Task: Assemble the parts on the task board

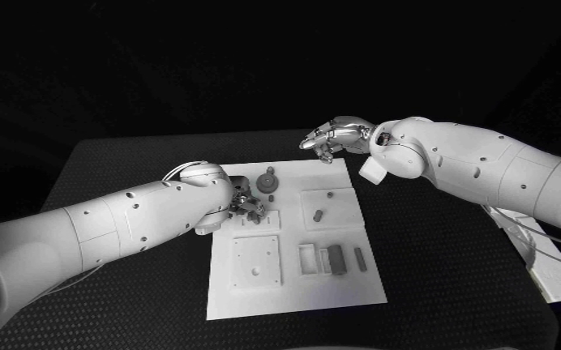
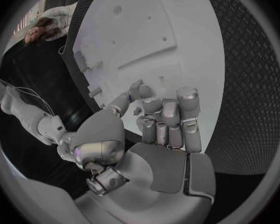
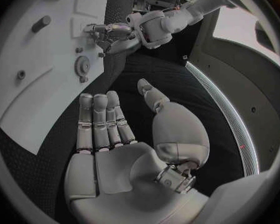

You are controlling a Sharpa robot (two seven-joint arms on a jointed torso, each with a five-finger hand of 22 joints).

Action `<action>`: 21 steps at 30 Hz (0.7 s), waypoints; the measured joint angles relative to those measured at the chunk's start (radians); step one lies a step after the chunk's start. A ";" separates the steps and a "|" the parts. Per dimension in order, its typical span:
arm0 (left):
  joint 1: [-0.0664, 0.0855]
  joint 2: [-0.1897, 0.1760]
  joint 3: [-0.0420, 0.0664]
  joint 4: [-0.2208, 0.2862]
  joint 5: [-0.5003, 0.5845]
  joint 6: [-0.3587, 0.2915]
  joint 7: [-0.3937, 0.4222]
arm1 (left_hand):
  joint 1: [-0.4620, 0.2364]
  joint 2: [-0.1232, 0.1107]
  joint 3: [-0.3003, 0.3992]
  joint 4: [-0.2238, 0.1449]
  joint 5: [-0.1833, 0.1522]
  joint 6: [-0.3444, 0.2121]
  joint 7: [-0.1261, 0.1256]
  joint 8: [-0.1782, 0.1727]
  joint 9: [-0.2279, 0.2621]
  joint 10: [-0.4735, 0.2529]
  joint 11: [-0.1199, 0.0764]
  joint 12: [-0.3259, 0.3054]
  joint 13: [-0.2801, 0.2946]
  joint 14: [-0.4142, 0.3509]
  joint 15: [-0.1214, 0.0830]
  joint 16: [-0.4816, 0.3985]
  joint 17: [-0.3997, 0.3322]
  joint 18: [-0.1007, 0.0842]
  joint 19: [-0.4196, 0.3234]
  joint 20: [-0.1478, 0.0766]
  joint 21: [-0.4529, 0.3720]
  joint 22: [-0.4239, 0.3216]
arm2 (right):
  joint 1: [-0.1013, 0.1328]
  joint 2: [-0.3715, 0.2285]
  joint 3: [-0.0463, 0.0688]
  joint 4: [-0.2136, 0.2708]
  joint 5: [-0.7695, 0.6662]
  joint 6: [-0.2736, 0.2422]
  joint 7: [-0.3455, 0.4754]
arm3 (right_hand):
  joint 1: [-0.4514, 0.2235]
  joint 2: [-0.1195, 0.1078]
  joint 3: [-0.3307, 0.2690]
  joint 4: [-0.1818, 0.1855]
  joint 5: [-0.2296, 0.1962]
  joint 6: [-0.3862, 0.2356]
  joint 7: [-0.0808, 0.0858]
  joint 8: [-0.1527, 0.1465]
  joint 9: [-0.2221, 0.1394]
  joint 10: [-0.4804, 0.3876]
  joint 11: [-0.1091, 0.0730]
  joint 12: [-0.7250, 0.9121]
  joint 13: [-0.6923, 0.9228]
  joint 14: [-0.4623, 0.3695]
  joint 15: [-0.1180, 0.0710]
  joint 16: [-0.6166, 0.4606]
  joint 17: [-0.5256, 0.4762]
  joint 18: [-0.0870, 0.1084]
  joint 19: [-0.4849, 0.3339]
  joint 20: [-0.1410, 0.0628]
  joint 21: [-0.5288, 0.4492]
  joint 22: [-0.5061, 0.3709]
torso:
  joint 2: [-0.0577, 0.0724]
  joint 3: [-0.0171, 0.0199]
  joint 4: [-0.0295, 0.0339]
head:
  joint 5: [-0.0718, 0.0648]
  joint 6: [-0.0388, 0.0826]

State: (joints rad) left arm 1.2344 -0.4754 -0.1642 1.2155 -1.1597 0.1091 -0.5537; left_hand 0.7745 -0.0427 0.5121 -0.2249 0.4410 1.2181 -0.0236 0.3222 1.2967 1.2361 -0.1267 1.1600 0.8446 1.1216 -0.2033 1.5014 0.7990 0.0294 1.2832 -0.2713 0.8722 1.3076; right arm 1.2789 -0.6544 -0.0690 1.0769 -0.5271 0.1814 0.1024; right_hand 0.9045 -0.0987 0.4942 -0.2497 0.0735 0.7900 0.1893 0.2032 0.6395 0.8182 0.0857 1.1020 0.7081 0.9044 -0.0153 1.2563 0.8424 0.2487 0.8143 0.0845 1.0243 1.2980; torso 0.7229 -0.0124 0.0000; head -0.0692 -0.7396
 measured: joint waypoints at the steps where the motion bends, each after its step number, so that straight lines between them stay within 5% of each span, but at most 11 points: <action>1: 0.000 0.000 0.000 0.000 0.000 -0.002 0.000 | 0.000 0.000 0.000 0.000 0.000 0.000 0.000 0.000 0.000 0.000 0.000 0.000 0.000 0.000 0.000 0.000 0.000 0.000 0.000 0.000 0.000 0.000 | 0.000 0.000 0.000 0.000 0.000 0.000 0.000 | 0.000 0.000 0.000 0.000 0.000 0.000 0.000 0.000 0.000 0.000 0.000 0.000 0.000 0.000 0.000 0.000 0.000 0.000 0.000 0.000 0.000 0.000 | 0.000 -0.0001 0.0000 | 0.001 -0.001; 21: -0.001 -0.005 -0.001 0.010 -0.003 -0.023 0.004 | 0.000 0.000 -0.003 -0.003 0.006 0.000 0.000 0.000 0.000 0.004 -0.004 0.000 0.000 0.002 0.001 0.000 0.000 0.000 0.000 0.000 0.000 0.000 | -0.001 -0.001 0.000 0.000 0.000 0.000 0.000 | 0.000 0.000 0.000 0.000 0.000 0.004 0.001 0.000 0.000 0.000 0.000 0.000 0.000 0.000 0.000 0.000 0.000 0.000 0.000 0.000 -0.004 0.001 | 0.000 0.0009 0.0002 | 0.000 0.000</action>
State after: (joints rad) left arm 1.2333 -0.4805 -0.1651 1.2250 -1.1624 0.0864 -0.5498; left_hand 0.7746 -0.0427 0.5092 -0.2278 0.4470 1.2181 -0.0236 0.3223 1.2969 1.2397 -0.1303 1.1600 0.8445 1.1239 -0.2018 1.5013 0.7988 0.0294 1.2834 -0.2710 0.8723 1.3075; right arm 1.2781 -0.6556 -0.0690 1.0771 -0.5271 0.1815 0.1024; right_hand 0.9045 -0.0987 0.4942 -0.2497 0.0735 0.7936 0.1898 0.2032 0.6395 0.8182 0.0857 1.1020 0.7082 0.9048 -0.0149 1.2561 0.8420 0.2487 0.8143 0.0845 1.0206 1.2990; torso 0.7228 -0.0115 0.0002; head -0.0691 -0.7395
